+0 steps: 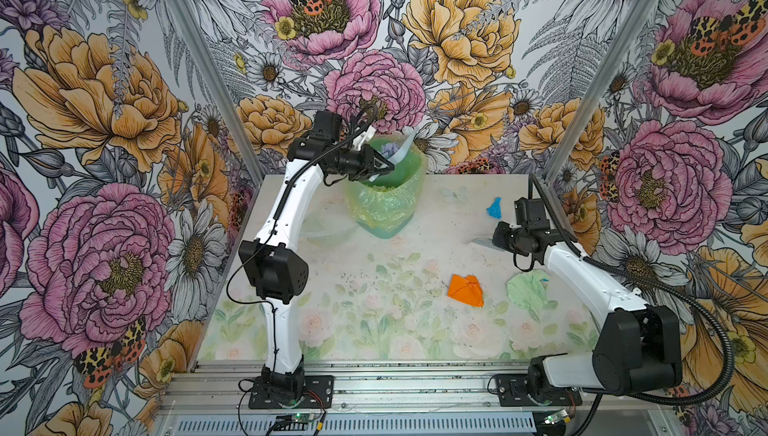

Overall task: Sweep away the paper scraps from the table
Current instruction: 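Tilt the dustpan over the bin with the left gripper to dump the scraps, then lower the empty dustpan toward the orange scrap while the right brush moves behind it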

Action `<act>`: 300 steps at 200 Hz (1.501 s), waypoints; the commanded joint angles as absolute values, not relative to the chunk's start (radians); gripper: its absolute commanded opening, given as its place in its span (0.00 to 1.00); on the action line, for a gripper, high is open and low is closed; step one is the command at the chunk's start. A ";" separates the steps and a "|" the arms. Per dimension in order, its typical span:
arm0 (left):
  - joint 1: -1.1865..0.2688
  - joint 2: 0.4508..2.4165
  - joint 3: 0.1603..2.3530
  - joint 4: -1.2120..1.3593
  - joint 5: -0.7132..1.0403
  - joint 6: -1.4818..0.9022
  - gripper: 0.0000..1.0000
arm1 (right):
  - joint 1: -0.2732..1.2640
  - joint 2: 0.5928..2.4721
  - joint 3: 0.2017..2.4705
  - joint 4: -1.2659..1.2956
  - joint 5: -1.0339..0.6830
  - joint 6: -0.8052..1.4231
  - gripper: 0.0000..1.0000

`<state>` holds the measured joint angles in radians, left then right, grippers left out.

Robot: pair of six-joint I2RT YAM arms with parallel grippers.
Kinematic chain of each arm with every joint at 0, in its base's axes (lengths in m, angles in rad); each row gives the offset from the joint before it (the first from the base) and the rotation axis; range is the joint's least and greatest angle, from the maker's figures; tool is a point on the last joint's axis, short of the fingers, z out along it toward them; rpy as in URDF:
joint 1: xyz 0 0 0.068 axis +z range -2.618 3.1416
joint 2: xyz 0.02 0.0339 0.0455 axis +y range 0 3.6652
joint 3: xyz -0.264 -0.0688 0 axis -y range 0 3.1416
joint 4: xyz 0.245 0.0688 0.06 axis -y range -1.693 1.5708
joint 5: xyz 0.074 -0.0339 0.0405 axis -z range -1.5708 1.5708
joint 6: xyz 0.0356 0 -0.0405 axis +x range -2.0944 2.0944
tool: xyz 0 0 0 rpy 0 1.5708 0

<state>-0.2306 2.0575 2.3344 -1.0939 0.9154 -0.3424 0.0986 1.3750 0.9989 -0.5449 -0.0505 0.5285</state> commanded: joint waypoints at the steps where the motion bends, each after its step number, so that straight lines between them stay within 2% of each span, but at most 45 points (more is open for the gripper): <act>1: -0.225 2.037 2.325 -1.048 0.972 -0.354 0.23 | 0.095 1.356 0.989 -0.537 -0.053 0.514 0.00; 93: -0.228 2.030 2.251 -0.903 1.097 -0.463 0.24 | 0.095 1.362 0.993 -0.537 -0.056 0.513 0.00; 252: -0.225 2.006 2.203 -0.807 1.137 -0.541 0.24 | 0.096 1.375 0.997 -0.537 -0.059 0.511 0.00; 300: -0.218 1.977 2.128 -0.658 1.169 -0.638 0.23 | 0.095 1.374 0.996 -0.537 -0.060 0.515 0.00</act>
